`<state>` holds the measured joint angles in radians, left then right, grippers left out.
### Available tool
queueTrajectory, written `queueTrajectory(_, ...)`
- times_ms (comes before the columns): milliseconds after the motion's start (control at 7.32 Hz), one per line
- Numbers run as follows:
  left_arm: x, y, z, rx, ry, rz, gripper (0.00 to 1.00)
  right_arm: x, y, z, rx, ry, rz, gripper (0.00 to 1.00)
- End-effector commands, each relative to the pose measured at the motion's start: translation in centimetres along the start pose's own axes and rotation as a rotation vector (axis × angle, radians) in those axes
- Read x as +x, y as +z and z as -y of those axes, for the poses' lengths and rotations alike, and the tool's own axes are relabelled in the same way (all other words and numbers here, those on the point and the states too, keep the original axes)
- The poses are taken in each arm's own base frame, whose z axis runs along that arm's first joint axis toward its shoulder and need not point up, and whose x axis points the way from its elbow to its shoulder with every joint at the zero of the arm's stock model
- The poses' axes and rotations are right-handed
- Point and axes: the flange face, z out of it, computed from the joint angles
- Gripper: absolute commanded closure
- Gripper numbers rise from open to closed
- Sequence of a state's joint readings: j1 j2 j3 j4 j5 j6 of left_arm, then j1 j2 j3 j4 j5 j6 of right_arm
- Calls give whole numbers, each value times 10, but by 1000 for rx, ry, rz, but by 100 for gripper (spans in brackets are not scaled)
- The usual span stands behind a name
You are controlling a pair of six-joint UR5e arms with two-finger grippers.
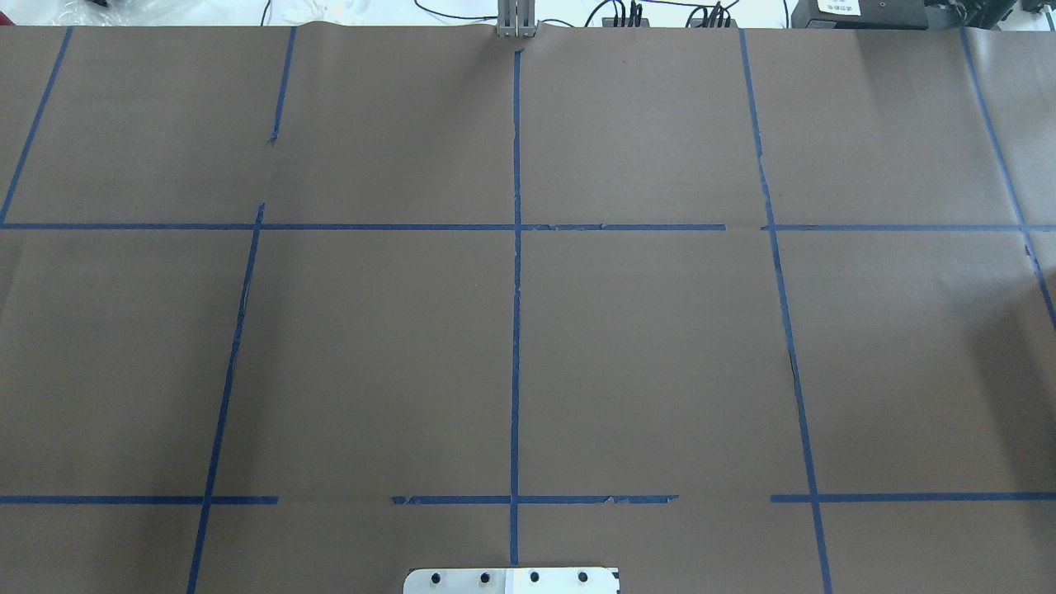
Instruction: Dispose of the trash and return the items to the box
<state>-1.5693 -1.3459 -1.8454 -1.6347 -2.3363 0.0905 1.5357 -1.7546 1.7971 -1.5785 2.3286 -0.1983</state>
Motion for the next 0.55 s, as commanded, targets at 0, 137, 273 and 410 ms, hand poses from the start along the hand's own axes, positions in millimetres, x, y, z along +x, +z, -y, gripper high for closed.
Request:
queueTrajectory(0,2,-2,4,7,6,-1,0,0,0,1,2,-1,1,0)
queueTrajectory(137,3,-4,8,11,9,0,0,0,0,1,2,-1,1,0)
queueTrajectory(273,3,-4,8,11,11,0,0,1,1,1,-1,1,2,0)
queueTrajectory(410,3,-4,8,11,11,0,0,1,1,1,-1,1,2,0)
